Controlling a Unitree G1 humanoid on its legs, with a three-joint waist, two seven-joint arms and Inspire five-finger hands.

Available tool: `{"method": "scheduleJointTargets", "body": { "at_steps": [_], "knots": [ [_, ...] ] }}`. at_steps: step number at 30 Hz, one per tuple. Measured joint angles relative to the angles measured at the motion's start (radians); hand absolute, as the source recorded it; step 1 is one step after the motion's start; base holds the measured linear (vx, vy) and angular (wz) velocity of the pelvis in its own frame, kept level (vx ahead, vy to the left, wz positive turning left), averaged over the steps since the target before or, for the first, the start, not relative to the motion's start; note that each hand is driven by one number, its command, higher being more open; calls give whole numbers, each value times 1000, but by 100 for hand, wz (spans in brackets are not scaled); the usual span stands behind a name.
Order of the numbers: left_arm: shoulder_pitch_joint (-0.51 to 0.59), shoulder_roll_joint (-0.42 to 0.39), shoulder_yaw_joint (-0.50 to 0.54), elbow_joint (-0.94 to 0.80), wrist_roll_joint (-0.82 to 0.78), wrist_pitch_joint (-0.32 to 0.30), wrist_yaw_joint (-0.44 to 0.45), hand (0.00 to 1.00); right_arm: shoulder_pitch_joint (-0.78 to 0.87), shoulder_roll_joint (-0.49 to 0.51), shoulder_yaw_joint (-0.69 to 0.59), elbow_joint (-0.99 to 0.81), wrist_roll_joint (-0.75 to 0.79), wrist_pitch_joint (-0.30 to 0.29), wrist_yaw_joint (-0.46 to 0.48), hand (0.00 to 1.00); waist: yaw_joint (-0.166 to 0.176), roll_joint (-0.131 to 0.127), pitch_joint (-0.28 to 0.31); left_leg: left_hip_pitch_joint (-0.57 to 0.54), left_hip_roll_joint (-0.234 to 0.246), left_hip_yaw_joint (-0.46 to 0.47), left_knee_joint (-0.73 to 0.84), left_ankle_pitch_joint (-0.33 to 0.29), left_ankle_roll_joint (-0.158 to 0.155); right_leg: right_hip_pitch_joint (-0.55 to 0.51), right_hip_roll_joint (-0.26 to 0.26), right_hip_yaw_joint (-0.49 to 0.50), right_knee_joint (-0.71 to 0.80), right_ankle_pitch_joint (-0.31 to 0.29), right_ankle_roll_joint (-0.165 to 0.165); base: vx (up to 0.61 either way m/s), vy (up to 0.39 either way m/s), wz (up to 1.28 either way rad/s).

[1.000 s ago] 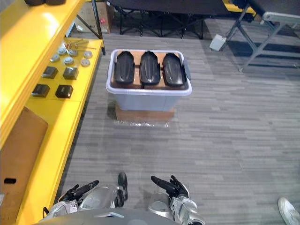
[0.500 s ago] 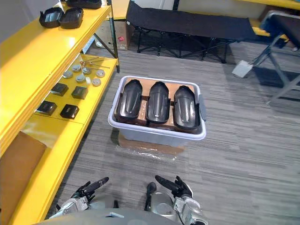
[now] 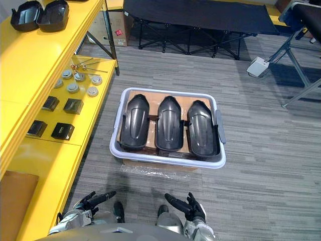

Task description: Walk over and take three plastic housings, then place them on the shelf

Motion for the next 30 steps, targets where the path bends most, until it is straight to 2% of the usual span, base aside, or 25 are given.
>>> {"method": "scheduleJointTargets", "body": {
  "at_steps": [3,10,12,16,21,22,24,26,27,29,30],
  "knots": [
    [2,0,-7,-2,0,4,10,100,30,2,86,-106,-1,8,10,100,-1,-1,-6,23,8,18,-16,0,0,11,7,1,2,0,0,121,-13,-8],
    [32,3,-7,-2,2,-12,7,100,103,-2,108,-198,1,14,14,100,-9,-3,-17,68,31,54,-14,-12,-15,17,21,3,38,-5,-9,43,-41,-18],
    [39,3,-7,-2,5,-25,-6,100,118,-12,120,-202,2,16,12,100,-12,-4,-18,80,31,58,-13,-28,-11,27,21,2,39,-15,-20,21,-17,-9],
    [42,4,-23,-3,52,-50,-33,100,118,-26,136,-208,18,17,10,100,-23,-4,-19,79,31,72,-13,-39,-6,6,18,2,63,-18,-18,-34,4,-7],
    [41,15,-54,-21,72,-35,-37,100,118,-46,173,-214,14,19,3,100,-30,-3,-19,88,29,75,-15,-56,-2,5,16,1,70,-19,-17,-72,0,-6],
    [42,21,-56,-26,72,-35,-38,100,118,-47,180,-215,7,19,-7,100,-28,-4,-20,87,24,75,-15,-56,-1,-3,8,-3,84,-28,-4,-108,-4,-2],
    [43,21,-57,-32,72,-35,-39,100,117,-52,189,-214,5,18,-15,100,-28,-6,-25,77,15,71,-14,-56,2,-29,-12,-24,126,-55,-3,-130,-11,4],
    [44,11,-64,-31,72,-35,-40,100,115,-58,192,-210,0,12,-32,100,-29,6,-28,66,19,53,-15,-52,9,-63,-18,-25,185,-66,-11,-157,-17,17],
    [48,12,-64,-31,73,-37,-45,100,109,-58,189,-194,1,-2,-40,100,-29,13,-26,54,30,35,-12,-49,12,-111,-36,-33,286,-105,-50,-140,-14,26],
    [52,20,-63,-31,76,-40,-47,100,107,-56,185,-181,0,-4,-49,100,-26,2,-32,48,34,15,-7,-50,3,-145,-76,-42,366,-124,-74,-108,-29,34],
    [55,30,-63,-30,76,-40,-48,100,106,-44,179,-166,1,-8,-56,100,-26,-9,-40,35,48,-10,10,-53,-15,-155,-107,-37,402,-129,-81,-77,-116,54]
  ]
}}
